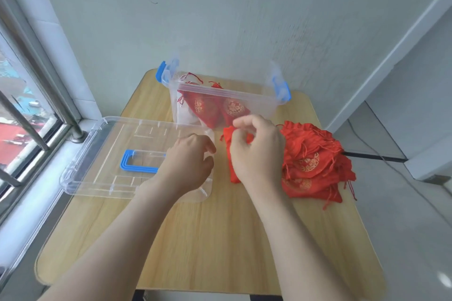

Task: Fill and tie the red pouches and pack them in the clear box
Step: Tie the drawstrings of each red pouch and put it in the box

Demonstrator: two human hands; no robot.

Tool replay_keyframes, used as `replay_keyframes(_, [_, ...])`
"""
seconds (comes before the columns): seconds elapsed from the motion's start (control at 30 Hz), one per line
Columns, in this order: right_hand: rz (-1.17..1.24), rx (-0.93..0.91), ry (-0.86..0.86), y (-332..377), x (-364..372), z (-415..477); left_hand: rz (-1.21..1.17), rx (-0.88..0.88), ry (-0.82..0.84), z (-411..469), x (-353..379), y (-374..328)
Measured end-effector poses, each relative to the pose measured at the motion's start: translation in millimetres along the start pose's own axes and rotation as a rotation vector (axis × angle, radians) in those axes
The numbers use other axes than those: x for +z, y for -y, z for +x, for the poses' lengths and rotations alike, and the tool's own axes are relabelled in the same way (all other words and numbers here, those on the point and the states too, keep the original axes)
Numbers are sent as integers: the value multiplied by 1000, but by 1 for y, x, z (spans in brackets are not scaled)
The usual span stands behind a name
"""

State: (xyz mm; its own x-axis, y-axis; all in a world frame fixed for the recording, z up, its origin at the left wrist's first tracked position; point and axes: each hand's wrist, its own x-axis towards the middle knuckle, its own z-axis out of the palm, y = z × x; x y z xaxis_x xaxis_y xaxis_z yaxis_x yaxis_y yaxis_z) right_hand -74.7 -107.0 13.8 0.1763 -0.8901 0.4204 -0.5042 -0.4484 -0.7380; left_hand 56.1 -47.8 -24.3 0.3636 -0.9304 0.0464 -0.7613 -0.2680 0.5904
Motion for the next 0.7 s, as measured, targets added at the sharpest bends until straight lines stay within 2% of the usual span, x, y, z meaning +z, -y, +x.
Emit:
replay_keyframes(0.1, [4,233,-24,-22,-24,-16,-1,9,-4,-5,7,-10])
replay_keyframes(0.17, [-28,304,-71,-35,-35,-24,6,45,3,-6,14,-17])
replay_keyframes(0.37, [-227,309,-41,-57,-46,-20,48,57,26,-13,29,-35])
replay_keyframes(0.6, [-190,353,75,-63,-51,-4,145,36,48,-17,37,-50])
replay_keyframes(0.7, [-70,421,140,-60,-53,2,159,30,53,-16,38,-55])
